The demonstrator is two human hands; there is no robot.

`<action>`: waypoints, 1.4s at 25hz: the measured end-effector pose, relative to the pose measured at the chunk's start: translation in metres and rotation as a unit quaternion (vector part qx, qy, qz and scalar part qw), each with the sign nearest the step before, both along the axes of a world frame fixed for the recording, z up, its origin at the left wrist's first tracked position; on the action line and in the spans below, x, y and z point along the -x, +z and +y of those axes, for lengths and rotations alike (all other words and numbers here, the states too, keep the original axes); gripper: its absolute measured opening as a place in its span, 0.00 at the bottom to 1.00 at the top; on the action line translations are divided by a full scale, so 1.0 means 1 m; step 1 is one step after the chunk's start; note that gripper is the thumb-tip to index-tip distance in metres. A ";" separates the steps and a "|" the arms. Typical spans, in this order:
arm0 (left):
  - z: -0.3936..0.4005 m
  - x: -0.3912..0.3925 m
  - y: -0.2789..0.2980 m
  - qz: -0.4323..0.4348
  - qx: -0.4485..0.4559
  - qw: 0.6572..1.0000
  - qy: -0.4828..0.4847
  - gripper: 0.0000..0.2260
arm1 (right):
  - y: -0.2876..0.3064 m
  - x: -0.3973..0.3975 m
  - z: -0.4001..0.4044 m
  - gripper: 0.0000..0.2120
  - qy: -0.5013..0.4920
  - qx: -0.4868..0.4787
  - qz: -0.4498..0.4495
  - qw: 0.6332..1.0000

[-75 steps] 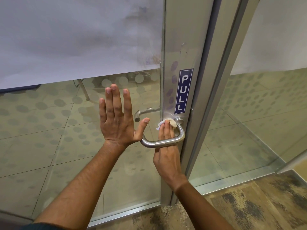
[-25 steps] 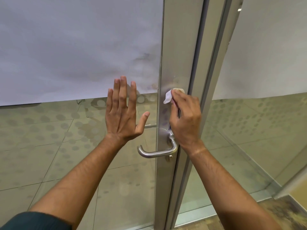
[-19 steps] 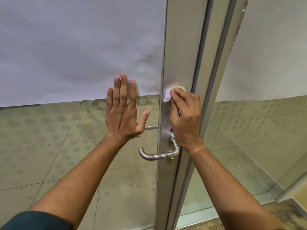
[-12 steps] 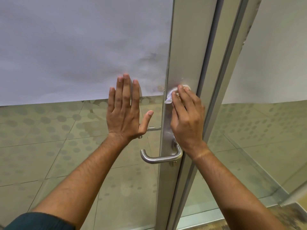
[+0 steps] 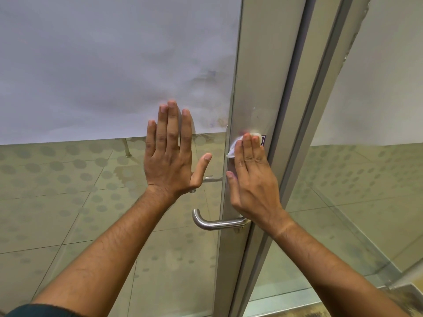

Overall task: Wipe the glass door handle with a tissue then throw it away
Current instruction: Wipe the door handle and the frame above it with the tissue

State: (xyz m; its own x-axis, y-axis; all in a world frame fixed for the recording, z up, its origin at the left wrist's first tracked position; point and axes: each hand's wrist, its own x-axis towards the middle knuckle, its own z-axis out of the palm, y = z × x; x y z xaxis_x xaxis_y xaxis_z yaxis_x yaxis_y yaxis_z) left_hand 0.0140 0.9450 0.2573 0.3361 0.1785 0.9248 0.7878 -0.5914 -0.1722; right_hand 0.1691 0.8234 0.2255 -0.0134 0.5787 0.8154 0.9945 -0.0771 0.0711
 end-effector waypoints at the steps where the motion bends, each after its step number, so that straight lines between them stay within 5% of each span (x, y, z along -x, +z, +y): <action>1: -0.001 0.000 0.000 0.000 0.000 1.000 0.002 0.42 | -0.001 0.001 0.001 0.35 0.006 -0.001 0.011 1.000; 16: -0.002 -0.002 0.001 0.006 -0.005 1.000 0.008 0.41 | 0.014 0.002 0.018 0.35 0.025 -0.033 0.047 0.998; 21: -0.001 -0.002 0.001 0.009 -0.004 1.000 0.012 0.41 | -0.015 0.004 -0.001 0.37 0.018 0.046 0.011 0.999; 27: -0.002 -0.002 0.002 0.008 -0.001 1.000 0.010 0.41 | 0.013 0.001 0.017 0.35 0.024 -0.026 0.040 0.999; 35: -0.004 -0.001 0.003 0.012 0.003 1.000 0.012 0.41 | -0.023 0.002 -0.005 0.37 0.012 0.053 0.018 0.998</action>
